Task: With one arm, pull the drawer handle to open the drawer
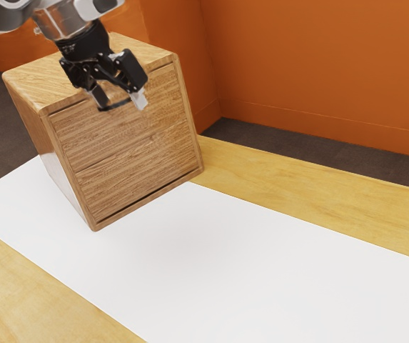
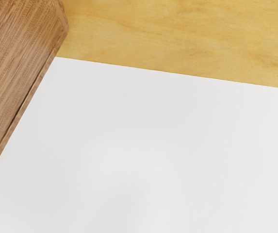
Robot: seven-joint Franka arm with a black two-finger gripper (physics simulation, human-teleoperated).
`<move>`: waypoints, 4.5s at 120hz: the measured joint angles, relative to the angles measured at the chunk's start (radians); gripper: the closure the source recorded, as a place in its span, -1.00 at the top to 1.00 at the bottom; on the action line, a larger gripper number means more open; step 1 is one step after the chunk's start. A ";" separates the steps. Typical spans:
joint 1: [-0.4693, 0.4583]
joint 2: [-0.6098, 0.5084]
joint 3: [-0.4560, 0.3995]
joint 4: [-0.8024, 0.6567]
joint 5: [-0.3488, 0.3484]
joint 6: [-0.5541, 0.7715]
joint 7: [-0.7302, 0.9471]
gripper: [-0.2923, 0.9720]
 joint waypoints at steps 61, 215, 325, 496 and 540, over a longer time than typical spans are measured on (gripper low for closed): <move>-0.022 -0.198 -0.102 -0.190 -0.003 0.142 0.314 0.53; 0.008 -0.182 0.066 -0.339 0.400 0.440 0.691 0.54; 0.006 -0.050 0.038 -0.232 0.303 0.485 0.480 0.54; -0.011 -0.004 0.102 -0.241 0.275 0.531 0.398 0.54; 0.000 0.040 0.101 -0.240 0.251 0.578 0.452 0.54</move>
